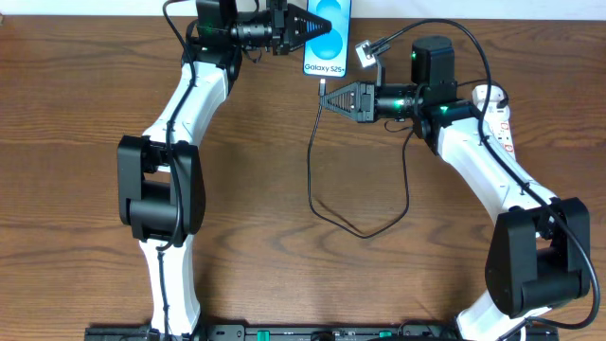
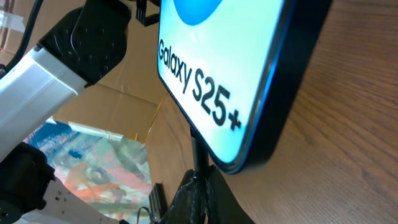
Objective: Plug charger to phone and switch on socket
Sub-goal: 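Align the plug tip under the phone's bottom port with the right gripper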
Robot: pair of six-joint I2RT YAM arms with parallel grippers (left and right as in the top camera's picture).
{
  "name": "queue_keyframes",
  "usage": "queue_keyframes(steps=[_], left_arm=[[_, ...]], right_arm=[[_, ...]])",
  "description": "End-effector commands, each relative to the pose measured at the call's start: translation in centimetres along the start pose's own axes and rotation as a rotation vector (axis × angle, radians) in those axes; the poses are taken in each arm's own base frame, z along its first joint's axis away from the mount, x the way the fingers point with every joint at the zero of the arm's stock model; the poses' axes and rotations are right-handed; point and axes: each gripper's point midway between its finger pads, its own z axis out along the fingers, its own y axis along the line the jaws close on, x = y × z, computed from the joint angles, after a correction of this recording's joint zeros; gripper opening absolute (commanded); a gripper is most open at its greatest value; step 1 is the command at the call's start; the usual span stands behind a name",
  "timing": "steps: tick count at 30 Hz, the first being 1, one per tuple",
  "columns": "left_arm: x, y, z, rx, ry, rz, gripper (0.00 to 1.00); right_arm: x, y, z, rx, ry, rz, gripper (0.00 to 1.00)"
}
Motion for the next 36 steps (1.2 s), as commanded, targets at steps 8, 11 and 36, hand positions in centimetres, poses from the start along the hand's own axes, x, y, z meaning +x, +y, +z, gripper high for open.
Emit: queue_keyframes(steps=[8, 11, 36], left_arm=[[-0.39, -1.83, -0.3, 0.013, 0.0, 0.047, 0.07], [-0.39, -1.83, -0.3, 0.013, 0.0, 0.047, 0.07], [-0.28, -1.88, -0.3, 0.016, 0.007, 0.024, 0.08]], right_arm=[[-0.97, 1.54, -0.24, -0.033, -0.011, -0.039, 0.01], [-1.02, 1.54, -0.24, -0.033, -0.013, -0.042, 0.01], [-1.72, 1.08, -1.09, -0.024, -0.038, -0.042, 0.01]])
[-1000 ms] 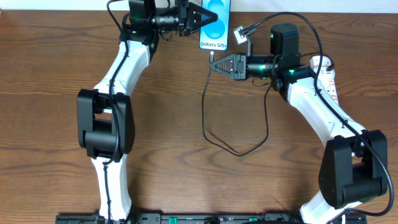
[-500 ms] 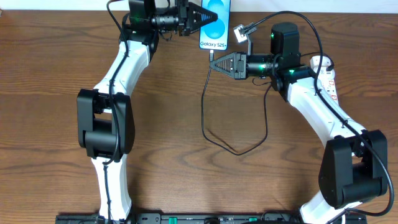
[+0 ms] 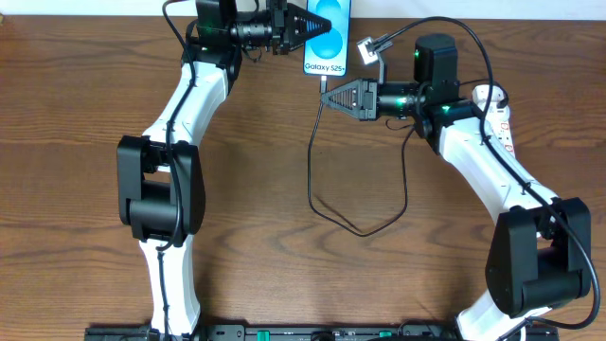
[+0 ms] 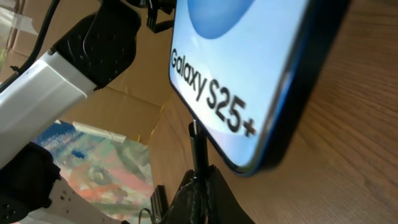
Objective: Plug charger to phone and switch on socket
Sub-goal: 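Align the plug tip under the phone's bottom port with the right gripper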
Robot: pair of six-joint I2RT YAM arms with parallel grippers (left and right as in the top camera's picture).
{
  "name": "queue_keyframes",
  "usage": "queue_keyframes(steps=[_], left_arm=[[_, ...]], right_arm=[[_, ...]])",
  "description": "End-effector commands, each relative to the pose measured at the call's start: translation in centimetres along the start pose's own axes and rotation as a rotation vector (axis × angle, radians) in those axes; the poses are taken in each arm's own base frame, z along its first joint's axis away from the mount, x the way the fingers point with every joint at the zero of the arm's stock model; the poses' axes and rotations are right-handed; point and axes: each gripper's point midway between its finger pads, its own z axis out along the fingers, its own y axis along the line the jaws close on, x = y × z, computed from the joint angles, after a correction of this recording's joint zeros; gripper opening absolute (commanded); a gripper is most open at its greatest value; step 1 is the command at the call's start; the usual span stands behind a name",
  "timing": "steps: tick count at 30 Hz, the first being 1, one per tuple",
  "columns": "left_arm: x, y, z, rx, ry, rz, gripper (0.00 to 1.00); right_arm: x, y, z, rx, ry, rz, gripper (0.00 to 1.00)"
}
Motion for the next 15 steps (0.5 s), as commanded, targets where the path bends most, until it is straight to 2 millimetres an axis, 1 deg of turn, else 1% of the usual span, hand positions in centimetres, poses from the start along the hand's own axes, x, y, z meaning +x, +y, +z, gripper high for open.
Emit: queue_keyframes(steps=[1, 15], left_arm=[[-0.15, -1.92, -0.3, 0.019, 0.013, 0.033, 0.07], [-0.15, -1.92, -0.3, 0.019, 0.014, 0.029, 0.07]], right_arm=[[-1.14, 0.77, -0.69, -0.005, -0.022, -0.027, 0.01], [-1.09, 0.83, -0.6, -0.006, -0.02, 0.005, 0.01]])
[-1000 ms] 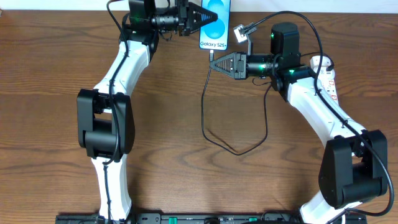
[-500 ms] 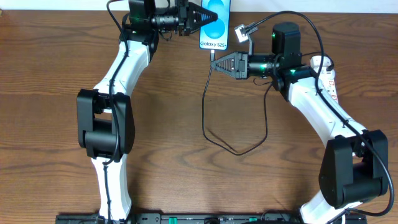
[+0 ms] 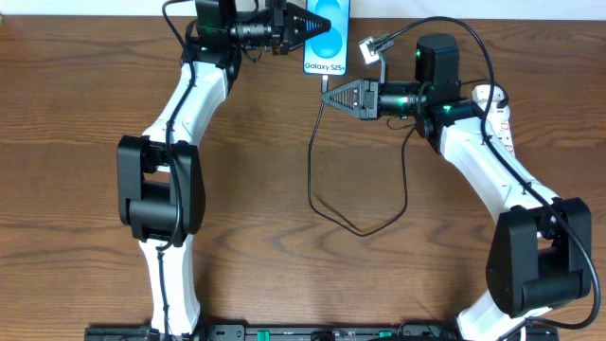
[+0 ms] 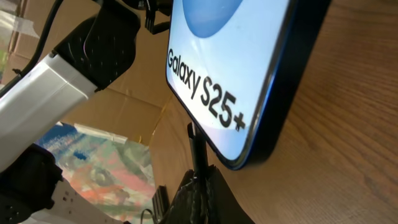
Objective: Plug charger to phone and switch on socket
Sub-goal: 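Align the plug tip under the phone's bottom port with the right gripper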
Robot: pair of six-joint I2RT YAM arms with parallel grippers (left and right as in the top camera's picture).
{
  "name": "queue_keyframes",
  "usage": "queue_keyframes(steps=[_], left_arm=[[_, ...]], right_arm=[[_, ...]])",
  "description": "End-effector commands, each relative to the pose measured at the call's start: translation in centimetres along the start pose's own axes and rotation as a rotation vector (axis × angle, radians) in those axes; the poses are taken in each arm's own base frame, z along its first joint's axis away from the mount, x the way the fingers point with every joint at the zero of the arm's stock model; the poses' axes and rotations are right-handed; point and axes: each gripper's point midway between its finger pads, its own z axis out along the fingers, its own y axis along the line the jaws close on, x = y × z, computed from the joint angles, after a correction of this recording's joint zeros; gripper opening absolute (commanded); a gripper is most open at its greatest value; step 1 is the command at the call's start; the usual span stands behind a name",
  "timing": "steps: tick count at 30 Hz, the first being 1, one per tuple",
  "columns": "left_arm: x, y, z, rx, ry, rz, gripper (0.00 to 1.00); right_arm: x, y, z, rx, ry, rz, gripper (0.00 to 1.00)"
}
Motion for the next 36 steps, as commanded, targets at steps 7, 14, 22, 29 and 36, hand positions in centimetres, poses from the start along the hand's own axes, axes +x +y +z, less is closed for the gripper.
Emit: queue_keyframes(steps=[7, 14, 22, 29, 36], left_arm=[[-0.11, -1.93, -0.3, 0.019, 0.015, 0.009, 0.07], [-0.11, -1.93, -0.3, 0.019, 0.015, 0.005, 0.07], [-0.11, -1.93, -0.3, 0.019, 0.015, 0.005, 0.07], [-0.09, -1.94, -0.29, 0.019, 0.016, 0.005, 0.07], [0.21, -2.24, -0.3, 0.031, 0.035, 0.021, 0.07]], right_arm=[[-1.09, 0.85, -0.5, -0.004, -0.021, 0.01, 0.01], [-1.12, 0.85, -0.5, -0.004, -0.022, 0.01, 0.01], [-1.12, 0.86, -0.51, -0.004, -0.022, 0.016, 0.01], [-1.01, 0.99, -0.32, -0.007, -0.018, 0.023, 0.01], [-0.98, 1.11, -0.18, -0.01, -0.016, 0.018, 0.01]])
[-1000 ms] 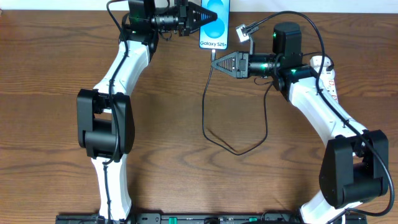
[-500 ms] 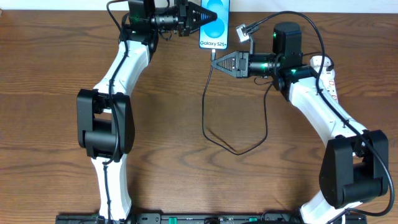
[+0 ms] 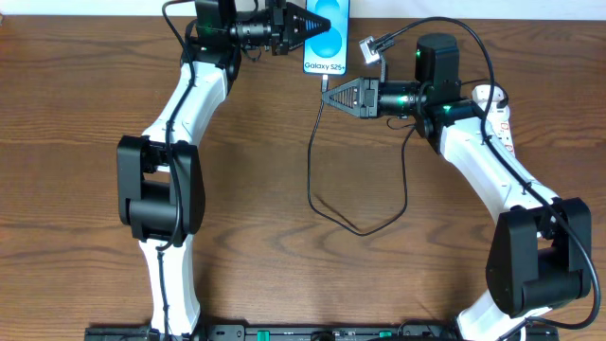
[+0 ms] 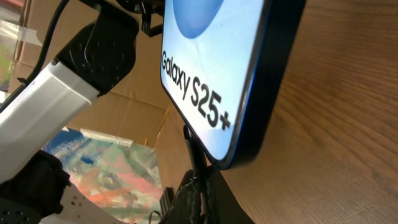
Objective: Plug charger to phone and switch on socket
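A phone (image 3: 328, 38) with a lit screen reading "Galaxy S25+" lies at the table's far edge; its bottom end fills the right wrist view as the phone (image 4: 217, 81). My left gripper (image 3: 320, 26) rests on the phone's upper part, apparently shut on it. My right gripper (image 3: 329, 96) is shut on the black charger plug (image 4: 194, 149), whose tip stands just below the phone's bottom edge, left of its middle. The black cable (image 3: 327, 189) loops across the table. A white socket strip (image 3: 497, 109) lies at the right behind my right arm.
A small grey adapter (image 3: 370, 47) sits right of the phone. Beyond the far table edge stand cardboard and coloured clutter (image 4: 106, 168). The table's wood surface (image 3: 284, 275) stretches toward the front.
In the right wrist view the phone's bottom edge sits a little higher and further left, with the plug tip still just under it. The overhead view looks unchanged.
Throughout, my left gripper stayed on the phone and my right gripper stayed shut on the plug below the phone's bottom end. The right gripper moved slightly nearer the phone after the oldest moment, and only small shifts of the plug against the edge followed.
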Robot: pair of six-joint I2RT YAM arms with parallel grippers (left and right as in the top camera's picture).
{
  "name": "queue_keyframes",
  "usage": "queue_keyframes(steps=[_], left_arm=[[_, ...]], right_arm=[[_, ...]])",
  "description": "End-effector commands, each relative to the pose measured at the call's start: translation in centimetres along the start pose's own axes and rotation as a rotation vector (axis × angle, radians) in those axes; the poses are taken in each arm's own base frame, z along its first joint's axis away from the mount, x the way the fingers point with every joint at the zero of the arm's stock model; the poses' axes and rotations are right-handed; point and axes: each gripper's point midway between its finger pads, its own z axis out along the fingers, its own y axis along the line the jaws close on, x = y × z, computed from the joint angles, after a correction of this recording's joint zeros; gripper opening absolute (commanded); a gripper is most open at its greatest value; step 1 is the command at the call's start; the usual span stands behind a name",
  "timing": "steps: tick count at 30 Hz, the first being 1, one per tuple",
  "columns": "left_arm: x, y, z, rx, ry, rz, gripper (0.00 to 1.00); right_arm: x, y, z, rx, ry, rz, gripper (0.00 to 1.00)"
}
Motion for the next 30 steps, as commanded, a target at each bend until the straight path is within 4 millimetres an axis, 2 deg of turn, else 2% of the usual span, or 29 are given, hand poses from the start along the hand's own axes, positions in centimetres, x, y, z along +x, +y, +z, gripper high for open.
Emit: queue_keyframes(steps=[1, 30], left_arm=[[0.32, -2.25, -0.26, 0.031, 0.038, 0.051, 0.07], [0.32, -2.26, -0.26, 0.031, 0.038, 0.037, 0.07]], right_arm=[[-0.86, 1.09, -0.18, -0.008, -0.014, -0.025, 0.01], [-0.51, 1.45, 0.22, -0.02, -0.001, -0.027, 0.01]])
